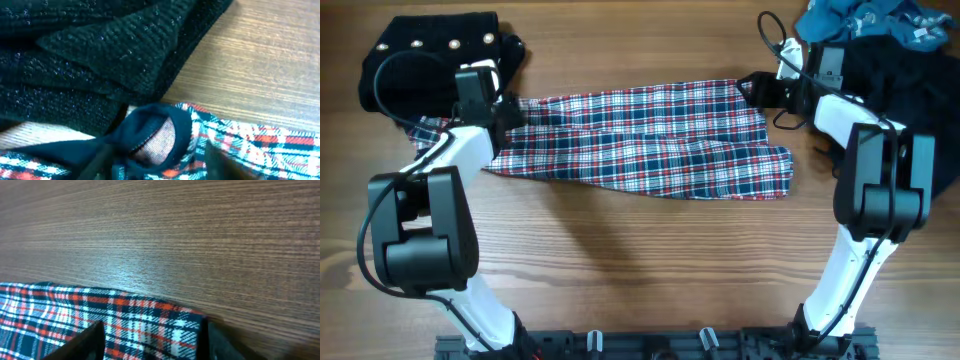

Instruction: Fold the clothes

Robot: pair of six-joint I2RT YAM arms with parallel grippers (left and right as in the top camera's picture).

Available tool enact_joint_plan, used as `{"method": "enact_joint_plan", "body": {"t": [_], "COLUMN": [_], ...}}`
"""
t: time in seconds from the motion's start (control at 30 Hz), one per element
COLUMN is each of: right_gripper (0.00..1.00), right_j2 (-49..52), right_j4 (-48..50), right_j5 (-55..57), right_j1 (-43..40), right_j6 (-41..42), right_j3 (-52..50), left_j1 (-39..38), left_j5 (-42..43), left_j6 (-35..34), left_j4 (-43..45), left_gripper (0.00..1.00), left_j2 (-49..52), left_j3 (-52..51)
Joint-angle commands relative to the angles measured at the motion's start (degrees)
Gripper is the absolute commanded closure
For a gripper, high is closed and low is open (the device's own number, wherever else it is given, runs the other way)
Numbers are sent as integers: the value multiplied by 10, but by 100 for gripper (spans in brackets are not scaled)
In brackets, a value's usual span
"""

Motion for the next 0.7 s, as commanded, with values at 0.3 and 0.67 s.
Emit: {"method": "enact_joint_plan", "body": {"t": [0.3, 0.67], "right_gripper": [96, 96], "right_j2": [19, -53], "right_j4": [-21, -68], "right_j5": [26, 5], "right_j1": [43, 17], "right_j6": [38, 3], "right_j3": [3, 4], "left_j1": [-2, -2], "left_j5": [-9, -7], "left_j6": [-28, -32], "left_j4": [-29, -31], "left_gripper": [93, 96], "left_j2": [24, -11], "left_j3": [9, 9]}}
